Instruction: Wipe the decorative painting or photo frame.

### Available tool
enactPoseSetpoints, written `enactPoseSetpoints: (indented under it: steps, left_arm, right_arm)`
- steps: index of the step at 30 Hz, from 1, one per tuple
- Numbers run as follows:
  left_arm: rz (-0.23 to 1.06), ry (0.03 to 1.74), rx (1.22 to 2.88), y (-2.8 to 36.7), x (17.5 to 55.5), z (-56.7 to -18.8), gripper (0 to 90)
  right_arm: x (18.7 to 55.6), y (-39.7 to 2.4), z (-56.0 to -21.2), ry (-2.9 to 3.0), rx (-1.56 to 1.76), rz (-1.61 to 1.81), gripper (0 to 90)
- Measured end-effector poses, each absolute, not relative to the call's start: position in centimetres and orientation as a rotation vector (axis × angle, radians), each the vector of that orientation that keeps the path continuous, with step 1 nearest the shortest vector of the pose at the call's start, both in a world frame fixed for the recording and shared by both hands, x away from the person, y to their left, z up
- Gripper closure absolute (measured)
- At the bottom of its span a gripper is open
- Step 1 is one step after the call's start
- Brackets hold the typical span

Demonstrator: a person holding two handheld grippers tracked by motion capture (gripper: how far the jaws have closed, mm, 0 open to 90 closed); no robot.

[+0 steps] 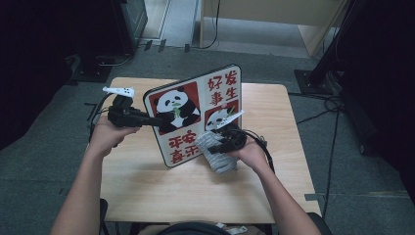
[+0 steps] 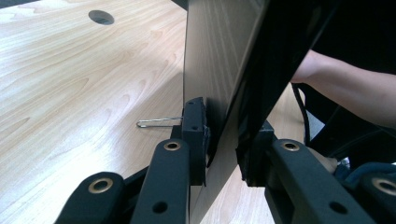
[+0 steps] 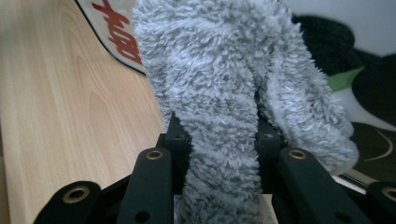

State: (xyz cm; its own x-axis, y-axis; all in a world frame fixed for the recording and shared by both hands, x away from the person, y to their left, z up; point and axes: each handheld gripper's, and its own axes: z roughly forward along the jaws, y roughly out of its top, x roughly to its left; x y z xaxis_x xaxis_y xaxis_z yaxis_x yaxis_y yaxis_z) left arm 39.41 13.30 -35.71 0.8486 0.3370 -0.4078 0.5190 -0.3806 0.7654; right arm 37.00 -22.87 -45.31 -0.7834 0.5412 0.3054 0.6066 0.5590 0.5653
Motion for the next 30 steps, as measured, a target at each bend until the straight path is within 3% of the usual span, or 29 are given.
enactPoseSetpoints:
  steps: [30]
  left_arm:
    - [-0.226,0.631,2.000,13.4,39.6,-35.7,76.2]
  right_arm:
    - [38.1,-21.7,-35.4,-2.752,-0.973,-1.181,68.6]
